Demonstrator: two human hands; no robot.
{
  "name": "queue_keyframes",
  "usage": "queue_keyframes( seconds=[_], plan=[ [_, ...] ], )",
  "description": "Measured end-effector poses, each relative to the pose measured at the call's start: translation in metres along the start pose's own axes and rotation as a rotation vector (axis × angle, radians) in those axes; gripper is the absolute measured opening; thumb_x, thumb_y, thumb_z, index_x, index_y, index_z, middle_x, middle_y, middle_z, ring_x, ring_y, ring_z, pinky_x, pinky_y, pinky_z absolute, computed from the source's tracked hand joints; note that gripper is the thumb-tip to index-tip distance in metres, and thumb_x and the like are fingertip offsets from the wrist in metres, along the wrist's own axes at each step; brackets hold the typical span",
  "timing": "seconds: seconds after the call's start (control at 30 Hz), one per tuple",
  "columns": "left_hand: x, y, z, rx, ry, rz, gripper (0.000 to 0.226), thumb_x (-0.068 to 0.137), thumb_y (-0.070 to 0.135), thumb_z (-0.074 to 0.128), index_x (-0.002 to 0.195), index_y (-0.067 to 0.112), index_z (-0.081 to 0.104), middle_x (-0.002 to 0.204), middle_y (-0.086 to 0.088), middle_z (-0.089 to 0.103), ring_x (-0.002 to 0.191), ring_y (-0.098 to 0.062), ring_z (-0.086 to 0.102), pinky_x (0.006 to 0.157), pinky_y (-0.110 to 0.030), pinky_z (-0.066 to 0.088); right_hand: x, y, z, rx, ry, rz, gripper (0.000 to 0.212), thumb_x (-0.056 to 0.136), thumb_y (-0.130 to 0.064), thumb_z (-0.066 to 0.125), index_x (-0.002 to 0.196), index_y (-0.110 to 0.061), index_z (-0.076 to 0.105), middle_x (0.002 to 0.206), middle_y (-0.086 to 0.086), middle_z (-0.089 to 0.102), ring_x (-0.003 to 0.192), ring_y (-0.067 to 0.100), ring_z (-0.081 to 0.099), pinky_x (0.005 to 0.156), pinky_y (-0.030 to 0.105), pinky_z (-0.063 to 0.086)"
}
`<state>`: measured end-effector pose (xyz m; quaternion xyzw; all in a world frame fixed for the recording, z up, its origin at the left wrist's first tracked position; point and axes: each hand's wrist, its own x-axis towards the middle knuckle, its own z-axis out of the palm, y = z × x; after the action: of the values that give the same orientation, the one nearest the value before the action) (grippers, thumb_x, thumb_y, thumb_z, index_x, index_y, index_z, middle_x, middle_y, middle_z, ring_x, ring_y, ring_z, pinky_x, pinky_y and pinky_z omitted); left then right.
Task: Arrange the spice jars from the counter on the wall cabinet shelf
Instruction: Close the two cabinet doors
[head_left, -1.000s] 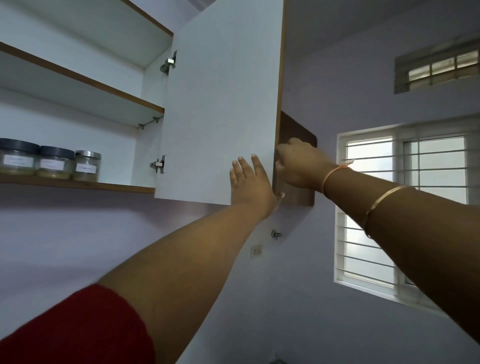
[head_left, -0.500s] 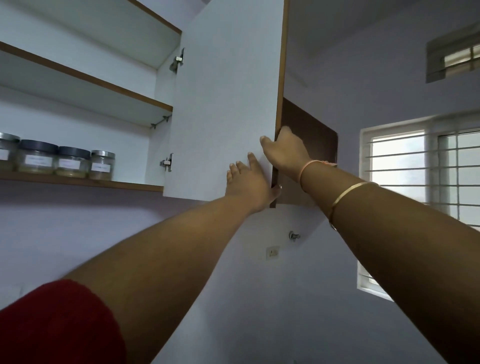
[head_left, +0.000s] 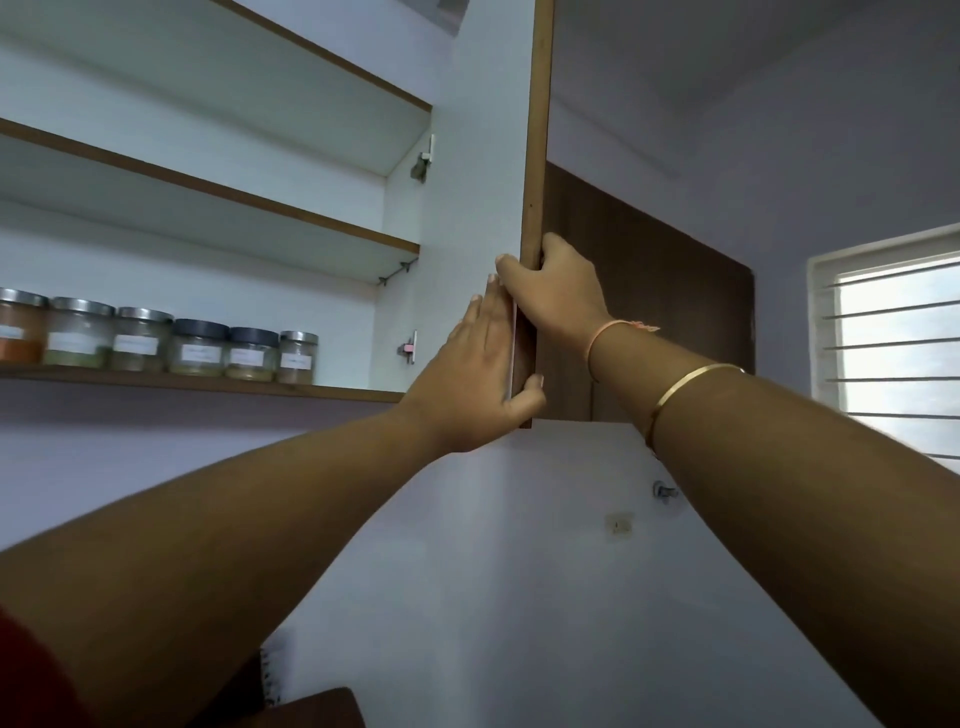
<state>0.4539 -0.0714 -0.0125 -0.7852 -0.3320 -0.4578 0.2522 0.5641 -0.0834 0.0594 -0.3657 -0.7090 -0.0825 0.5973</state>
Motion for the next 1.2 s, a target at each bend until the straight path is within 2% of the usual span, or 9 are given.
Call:
queue_keyframes(
  seconds=[0.07, 0.27, 0.43, 0.57, 0.7, 0.8, 0.9, 1.0, 1.2],
  plan=[
    [-0.007, -0.008, -0.016, 0.017, -0.005, 0.023, 0.091, 0.083, 0.047, 0.044, 0.151, 0.014, -0.006, 0.160, -0.006, 0.003, 0.147, -0.020, 0.007, 0.116, -0.044, 0.025, 0.002, -0.013, 0.009, 0.020, 0.008, -0.008, 0.017, 0.089, -0.033, 0.052, 0.079, -0.020, 0.046, 0.071, -0.008, 0.050, 0.063, 0.009, 0.049, 0.058, 0.023, 0.040],
    [-0.027, -0.026, -0.060, 0.055, 0.008, 0.070, 0.095, 0.082, 0.042, 0.051, 0.151, 0.011, -0.007, 0.159, -0.006, 0.009, 0.143, -0.016, 0.021, 0.114, -0.025, 0.027, 0.006, -0.055, 0.040, -0.007, 0.061, -0.011, 0.028, 0.086, -0.033, 0.049, 0.100, -0.009, 0.053, 0.088, 0.002, 0.058, 0.080, 0.022, 0.058, 0.075, 0.040, 0.053],
    [-0.042, -0.054, -0.088, 0.148, 0.008, 0.076, 0.092, 0.082, 0.044, 0.049, 0.151, 0.006, 0.000, 0.157, -0.009, 0.017, 0.142, -0.017, 0.023, 0.113, -0.022, 0.023, 0.003, -0.086, 0.070, -0.014, 0.094, -0.031, 0.033, 0.089, -0.031, 0.049, 0.112, -0.008, 0.053, 0.098, 0.005, 0.063, 0.085, 0.025, 0.062, 0.075, 0.038, 0.053],
    [-0.058, -0.081, -0.111, 0.217, 0.010, 0.065, 0.092, 0.082, 0.048, 0.043, 0.150, 0.004, 0.001, 0.157, -0.011, 0.017, 0.143, -0.018, 0.022, 0.115, -0.027, 0.024, 0.002, -0.112, 0.098, 0.043, 0.075, -0.032, 0.033, 0.087, -0.031, 0.050, 0.113, -0.010, 0.051, 0.094, 0.004, 0.062, 0.085, 0.027, 0.062, 0.076, 0.040, 0.053],
    [-0.075, -0.111, -0.138, 0.241, 0.017, 0.050, 0.089, 0.083, 0.042, 0.048, 0.150, 0.005, 0.004, 0.153, -0.009, 0.026, 0.136, -0.016, 0.032, 0.110, -0.022, 0.025, 0.002, -0.136, 0.133, 0.069, 0.033, 0.000, 0.048, 0.085, -0.035, 0.049, 0.125, -0.010, 0.045, 0.107, 0.007, 0.064, 0.094, 0.030, 0.063, 0.083, 0.043, 0.052],
    [-0.088, -0.136, -0.153, 0.262, 0.024, 0.037, 0.086, 0.082, 0.042, 0.048, 0.149, 0.006, 0.009, 0.148, -0.008, 0.033, 0.131, -0.016, 0.037, 0.111, -0.027, 0.031, 0.003, -0.154, 0.161, 0.042, -0.028, 0.041, 0.070, 0.087, -0.038, 0.046, 0.146, -0.008, 0.024, 0.131, 0.013, 0.054, 0.112, 0.035, 0.057, 0.091, 0.042, 0.048],
    [-0.100, -0.161, -0.165, 0.279, 0.037, -0.014, 0.079, 0.081, 0.041, 0.049, 0.145, 0.007, 0.020, 0.127, -0.007, 0.050, 0.111, -0.016, 0.047, 0.100, -0.032, 0.042, 0.007, -0.170, 0.188, -0.022, -0.064, 0.051, 0.078, 0.090, -0.038, 0.046, 0.152, -0.007, 0.008, 0.149, 0.018, 0.035, 0.125, 0.038, 0.048, 0.097, 0.041, 0.042],
    [-0.109, -0.180, -0.175, 0.252, 0.031, -0.055, 0.073, 0.079, 0.040, 0.050, 0.141, 0.009, 0.027, 0.113, -0.005, 0.053, 0.100, -0.015, 0.049, 0.091, -0.032, 0.045, 0.009, -0.182, 0.210, -0.087, -0.065, 0.063, 0.080, 0.092, -0.037, 0.046, 0.152, -0.007, 0.003, 0.156, 0.019, 0.022, 0.134, 0.040, 0.038, 0.102, 0.043, 0.037],
    [-0.114, -0.215, -0.186, 0.079, -0.051, -0.156, 0.071, 0.073, 0.038, 0.058, 0.136, 0.021, 0.029, 0.114, -0.001, 0.055, 0.103, -0.020, 0.054, 0.090, -0.042, 0.050, 0.013, -0.196, 0.253, -0.165, -0.026, 0.078, 0.079, 0.094, -0.039, 0.042, 0.152, -0.007, -0.001, 0.158, 0.020, 0.013, 0.139, 0.039, 0.031, 0.105, 0.046, 0.034]
  ],
)
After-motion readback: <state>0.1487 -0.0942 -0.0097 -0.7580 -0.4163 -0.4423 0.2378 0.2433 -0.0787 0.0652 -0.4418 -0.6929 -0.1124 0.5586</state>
